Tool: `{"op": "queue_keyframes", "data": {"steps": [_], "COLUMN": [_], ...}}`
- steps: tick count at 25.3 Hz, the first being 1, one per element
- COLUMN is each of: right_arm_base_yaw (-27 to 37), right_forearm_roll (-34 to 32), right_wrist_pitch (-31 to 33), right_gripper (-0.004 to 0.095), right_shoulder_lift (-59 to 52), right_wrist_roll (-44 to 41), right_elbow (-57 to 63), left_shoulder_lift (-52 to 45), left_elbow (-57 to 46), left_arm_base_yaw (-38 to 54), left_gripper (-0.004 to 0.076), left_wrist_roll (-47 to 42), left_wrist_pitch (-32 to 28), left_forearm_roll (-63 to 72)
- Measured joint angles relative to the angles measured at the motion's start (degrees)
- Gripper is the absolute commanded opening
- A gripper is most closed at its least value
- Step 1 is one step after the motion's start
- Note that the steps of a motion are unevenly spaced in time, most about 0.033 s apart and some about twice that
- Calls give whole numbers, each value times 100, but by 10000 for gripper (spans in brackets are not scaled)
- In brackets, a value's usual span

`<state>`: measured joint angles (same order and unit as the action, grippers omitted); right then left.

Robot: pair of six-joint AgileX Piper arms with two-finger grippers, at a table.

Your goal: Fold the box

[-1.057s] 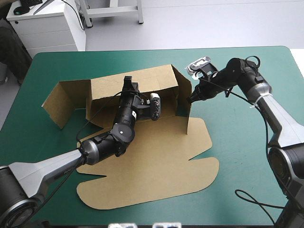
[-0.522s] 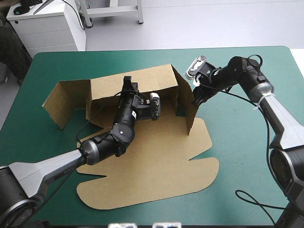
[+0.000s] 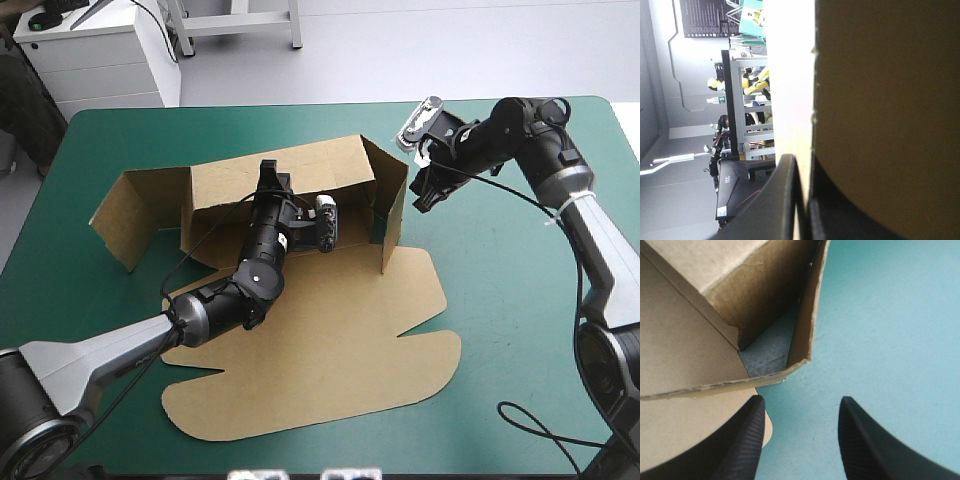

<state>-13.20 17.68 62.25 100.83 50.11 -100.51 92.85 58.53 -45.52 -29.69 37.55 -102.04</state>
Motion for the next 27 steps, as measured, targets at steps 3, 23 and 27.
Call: {"op": "queue_keyframes", "data": {"steps": [3, 23, 27], "right_arm_base_yaw": [0, 0, 0], "right_forearm_roll": [-61, 1670, 2257], "right_wrist_pitch": [-8, 342, 363], "right_gripper": [421, 319, 319], "right_shoulder_lift": [80, 427, 654], "right_wrist_roll": [114, 1599, 1627], "right_elbow": [0, 5, 5], "left_shoulder_lift": [0, 0, 0], "left_elbow": [0, 0, 0], "left_arm_base_yaw": [0, 0, -5], "left_gripper": [-8, -8, -8], "left_wrist_roll": [0, -11, -228], "left_wrist_pitch": [3, 27, 45], "left_forearm_roll": [0, 0, 0]}}
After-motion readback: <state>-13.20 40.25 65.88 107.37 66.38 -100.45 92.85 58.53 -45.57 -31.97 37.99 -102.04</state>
